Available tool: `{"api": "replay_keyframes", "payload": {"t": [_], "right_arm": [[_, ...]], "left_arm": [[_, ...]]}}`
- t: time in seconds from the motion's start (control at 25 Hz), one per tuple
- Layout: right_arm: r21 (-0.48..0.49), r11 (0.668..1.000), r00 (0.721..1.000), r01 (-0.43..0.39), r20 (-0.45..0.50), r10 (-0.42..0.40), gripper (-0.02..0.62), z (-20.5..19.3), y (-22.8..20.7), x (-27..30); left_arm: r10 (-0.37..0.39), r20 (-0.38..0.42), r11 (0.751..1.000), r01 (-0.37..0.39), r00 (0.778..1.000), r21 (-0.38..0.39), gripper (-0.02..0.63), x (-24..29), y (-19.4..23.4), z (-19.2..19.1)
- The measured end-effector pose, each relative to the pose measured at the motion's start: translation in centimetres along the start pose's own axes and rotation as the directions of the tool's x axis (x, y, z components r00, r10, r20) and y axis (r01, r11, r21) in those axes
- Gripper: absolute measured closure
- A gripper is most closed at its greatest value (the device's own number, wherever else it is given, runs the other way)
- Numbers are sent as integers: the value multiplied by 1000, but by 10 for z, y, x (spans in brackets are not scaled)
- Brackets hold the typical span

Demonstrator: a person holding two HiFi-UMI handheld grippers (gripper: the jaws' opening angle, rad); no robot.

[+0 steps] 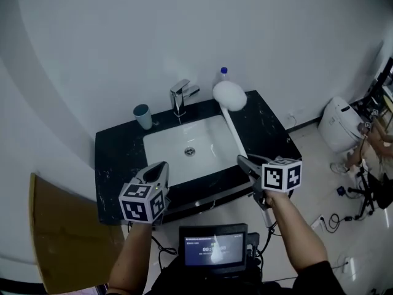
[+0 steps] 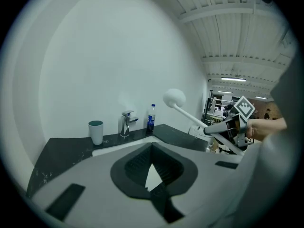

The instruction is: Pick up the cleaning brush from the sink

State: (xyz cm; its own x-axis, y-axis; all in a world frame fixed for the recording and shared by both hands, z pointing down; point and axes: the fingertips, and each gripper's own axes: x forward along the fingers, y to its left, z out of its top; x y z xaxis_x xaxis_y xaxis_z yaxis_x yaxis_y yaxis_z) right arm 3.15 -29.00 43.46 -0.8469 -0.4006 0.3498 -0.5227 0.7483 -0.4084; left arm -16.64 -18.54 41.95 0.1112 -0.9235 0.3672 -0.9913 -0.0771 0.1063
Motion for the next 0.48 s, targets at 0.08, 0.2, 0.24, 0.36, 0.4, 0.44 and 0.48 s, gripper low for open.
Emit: {"api": "replay_keyframes", "payload": {"t": [0.08, 0.2, 0.24, 0.36, 0.4, 0.44, 0.48], "right_arm": [[-46, 999, 1000, -17, 5, 17, 517, 5, -16, -15], [-109, 993, 999, -50, 15, 52, 517, 13, -39, -39], [-141, 988, 998, -60, 13, 63, 517, 16, -45, -47], [-223, 971, 995, -83, 44, 95, 517, 25, -52, -70], [-238, 967, 992, -87, 66, 106, 517, 27, -51, -77], [-250, 964, 989, -92, 87, 116, 517, 28, -48, -83], [-259, 961, 987, -95, 104, 126, 518, 27, -46, -89]], "left_arm": [[41, 10, 999, -41, 999, -6, 606, 3, -18, 4], [115, 20, 993, -116, 993, 15, 606, 12, -57, 1], [142, 24, 990, -142, 990, 18, 606, 15, -71, -2], [231, 67, 972, -227, 971, -59, 606, 8, -97, -1], [260, 82, 964, -254, 962, -83, 606, 1, -100, 1], [285, 95, 956, -276, 954, -96, 606, -5, -103, 1], [303, 108, 951, -292, 947, -101, 606, -12, -107, 1]]}}
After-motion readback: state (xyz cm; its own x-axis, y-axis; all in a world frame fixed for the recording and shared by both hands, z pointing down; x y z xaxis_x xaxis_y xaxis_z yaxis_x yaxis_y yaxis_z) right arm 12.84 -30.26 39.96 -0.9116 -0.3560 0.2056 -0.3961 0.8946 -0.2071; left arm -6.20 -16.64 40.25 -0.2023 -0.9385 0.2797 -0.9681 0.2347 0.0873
